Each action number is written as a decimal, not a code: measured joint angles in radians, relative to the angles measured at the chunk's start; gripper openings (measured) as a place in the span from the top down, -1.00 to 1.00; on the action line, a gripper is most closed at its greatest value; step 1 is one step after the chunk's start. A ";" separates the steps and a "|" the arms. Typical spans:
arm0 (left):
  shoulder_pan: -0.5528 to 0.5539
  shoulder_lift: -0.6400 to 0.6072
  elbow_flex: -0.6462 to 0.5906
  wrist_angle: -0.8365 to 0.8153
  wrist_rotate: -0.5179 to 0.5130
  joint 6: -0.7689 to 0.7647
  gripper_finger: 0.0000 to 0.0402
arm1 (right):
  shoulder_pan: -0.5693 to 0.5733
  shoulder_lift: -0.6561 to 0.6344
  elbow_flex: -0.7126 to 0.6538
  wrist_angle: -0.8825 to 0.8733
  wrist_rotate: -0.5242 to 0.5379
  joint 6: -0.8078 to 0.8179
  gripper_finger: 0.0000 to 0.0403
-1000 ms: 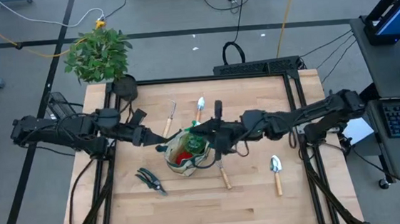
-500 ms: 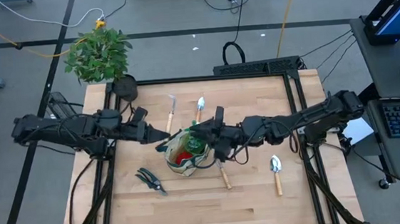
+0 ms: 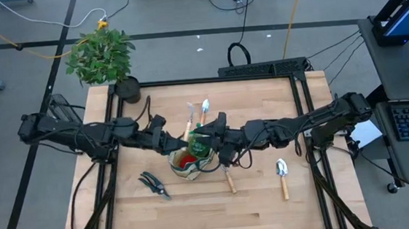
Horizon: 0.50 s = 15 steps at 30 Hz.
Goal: Pick & Place Garden tools in Gardening bag
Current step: Put the brown hand rake into the brown bag
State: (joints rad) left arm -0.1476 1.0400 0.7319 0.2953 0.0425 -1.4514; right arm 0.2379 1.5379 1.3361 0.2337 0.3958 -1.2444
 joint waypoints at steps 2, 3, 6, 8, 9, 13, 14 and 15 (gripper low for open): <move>-0.004 0.015 0.000 0.008 0.000 -0.020 0.66 | 0.000 0.000 0.000 -0.013 0.001 -0.024 -0.12; -0.004 0.021 0.000 0.008 -0.001 -0.030 0.66 | 0.000 0.000 0.000 -0.016 0.001 -0.031 -0.13; -0.005 0.034 0.000 0.016 -0.010 -0.070 0.66 | 0.000 0.000 0.000 -0.037 0.010 -0.048 -0.13; -0.005 0.041 0.000 0.020 -0.018 -0.094 0.66 | 0.000 0.000 0.000 -0.050 0.038 -0.073 -0.12; -0.005 0.045 0.000 0.027 -0.019 -0.108 0.66 | 0.000 0.000 0.000 -0.057 0.052 -0.084 -0.12; -0.005 0.054 0.000 0.062 -0.024 -0.164 0.66 | 0.000 0.000 -0.001 -0.093 0.053 -0.080 -0.12; -0.005 0.055 0.000 0.066 -0.027 -0.180 0.66 | 0.000 0.004 -0.001 -0.095 0.053 -0.080 -0.12; -0.005 0.055 0.000 0.067 -0.030 -0.192 0.66 | -0.001 0.014 -0.001 -0.084 0.054 -0.081 -0.12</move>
State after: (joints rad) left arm -0.1528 1.0946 0.7315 0.3619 0.0130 -1.6430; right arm 0.2373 1.5521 1.3354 0.1501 0.4496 -1.3258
